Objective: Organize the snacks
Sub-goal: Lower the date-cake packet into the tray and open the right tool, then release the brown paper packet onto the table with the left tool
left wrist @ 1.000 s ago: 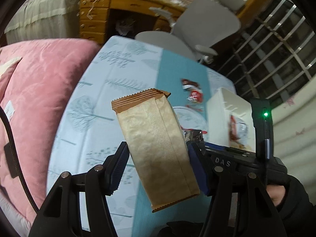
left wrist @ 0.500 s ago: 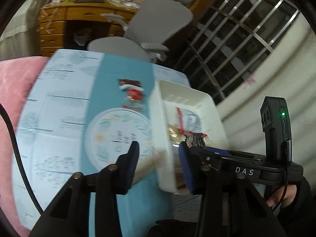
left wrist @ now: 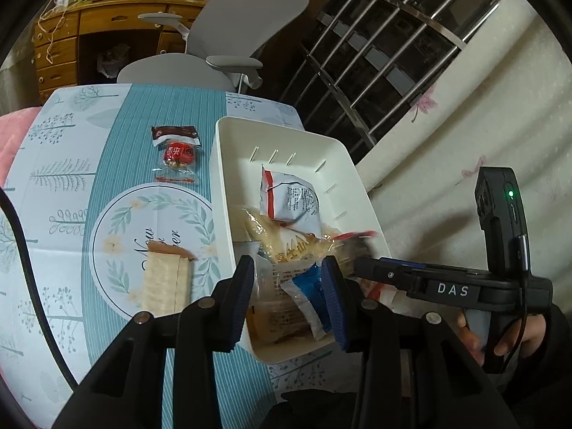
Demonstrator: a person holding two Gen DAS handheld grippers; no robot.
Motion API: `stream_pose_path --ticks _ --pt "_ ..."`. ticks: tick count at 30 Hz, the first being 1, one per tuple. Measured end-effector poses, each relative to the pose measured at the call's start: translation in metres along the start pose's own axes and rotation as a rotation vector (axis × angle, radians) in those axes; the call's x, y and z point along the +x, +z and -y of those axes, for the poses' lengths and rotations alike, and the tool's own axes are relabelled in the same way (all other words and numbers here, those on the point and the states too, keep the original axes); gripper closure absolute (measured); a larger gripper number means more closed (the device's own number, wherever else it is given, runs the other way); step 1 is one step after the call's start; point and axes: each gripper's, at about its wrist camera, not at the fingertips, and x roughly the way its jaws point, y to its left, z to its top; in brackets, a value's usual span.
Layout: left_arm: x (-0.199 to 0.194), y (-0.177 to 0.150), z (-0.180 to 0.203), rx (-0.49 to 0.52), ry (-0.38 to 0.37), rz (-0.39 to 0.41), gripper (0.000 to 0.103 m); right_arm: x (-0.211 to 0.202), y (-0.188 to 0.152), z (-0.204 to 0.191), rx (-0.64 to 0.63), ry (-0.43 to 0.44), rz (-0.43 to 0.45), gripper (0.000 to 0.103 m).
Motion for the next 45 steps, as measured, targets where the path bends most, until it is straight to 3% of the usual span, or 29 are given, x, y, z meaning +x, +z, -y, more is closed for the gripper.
stream_pose_path --ticks 14,21,24,30,38,45 --pt "-0.017 0.007 -0.03 -0.004 0.123 -0.013 0.024 0.002 -0.015 -0.024 -0.015 0.025 0.003 0.047" --pt "-0.045 0.005 -0.08 -0.02 0.11 -0.073 0.023 0.007 -0.036 -0.065 0.012 -0.004 0.025 0.046" --pt "-0.063 0.01 -0.106 -0.022 0.085 -0.103 0.016 0.011 -0.044 -0.086 0.032 -0.013 0.041 0.046" --pt "-0.096 0.024 -0.146 0.038 0.057 -0.142 0.01 0.021 -0.062 -0.139 0.098 -0.058 0.107 0.043" --pt "-0.113 0.054 -0.18 0.207 0.061 -0.238 0.01 0.036 -0.08 -0.198 0.169 -0.133 0.232 0.034" --pt "-0.097 0.099 -0.172 0.339 0.054 -0.304 0.01 0.058 -0.093 -0.206 0.202 -0.225 0.234 0.031"
